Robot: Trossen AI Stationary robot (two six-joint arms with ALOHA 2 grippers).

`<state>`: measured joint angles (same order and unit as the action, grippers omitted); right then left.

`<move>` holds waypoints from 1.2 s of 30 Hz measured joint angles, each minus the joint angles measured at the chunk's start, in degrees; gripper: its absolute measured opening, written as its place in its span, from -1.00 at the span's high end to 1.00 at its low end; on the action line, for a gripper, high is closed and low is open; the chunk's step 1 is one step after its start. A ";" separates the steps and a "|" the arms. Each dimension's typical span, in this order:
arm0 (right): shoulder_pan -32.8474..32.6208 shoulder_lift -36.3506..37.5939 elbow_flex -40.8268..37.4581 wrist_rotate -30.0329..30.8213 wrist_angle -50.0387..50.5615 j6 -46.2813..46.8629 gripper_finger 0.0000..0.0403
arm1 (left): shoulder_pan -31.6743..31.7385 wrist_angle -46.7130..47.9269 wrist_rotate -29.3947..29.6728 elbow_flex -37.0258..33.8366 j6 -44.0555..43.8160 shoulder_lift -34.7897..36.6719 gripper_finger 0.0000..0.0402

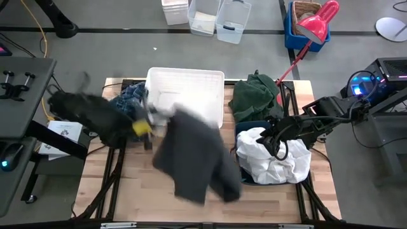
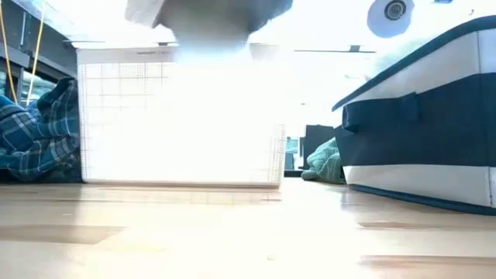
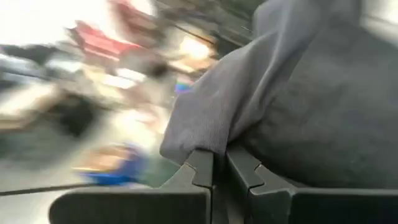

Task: Sort clothes
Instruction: Put the black blazer into the white bin

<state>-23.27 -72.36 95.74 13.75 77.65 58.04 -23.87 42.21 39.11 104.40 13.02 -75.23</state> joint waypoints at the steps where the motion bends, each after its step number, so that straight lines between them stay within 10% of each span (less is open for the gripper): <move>1: -0.02 0.00 0.00 0.23 0.02 0.00 0.14 | 1.22 -2.09 3.56 2.01 3.75 0.71 1.00; 9: -0.02 0.02 0.00 0.86 -1.25 0.00 0.14 | 12.54 -13.51 16.93 9.38 22.25 4.51 1.00; 20: 0.13 0.02 0.00 1.03 -1.95 -1.52 0.14 | 19.94 19.95 7.84 -2.29 -20.55 5.16 1.00; 29: 0.13 0.02 0.00 2.15 -1.98 -1.73 0.14 | 20.59 -21.77 -11.19 -25.53 -19.97 1.64 1.00; 36: 0.13 0.02 0.00 2.12 -2.08 -1.75 0.14 | 22.84 -46.64 -24.64 -27.01 -16.69 -4.02 1.00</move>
<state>-23.14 -72.34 95.74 15.88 75.57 56.29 -1.03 -4.43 14.47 77.38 -3.67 -79.26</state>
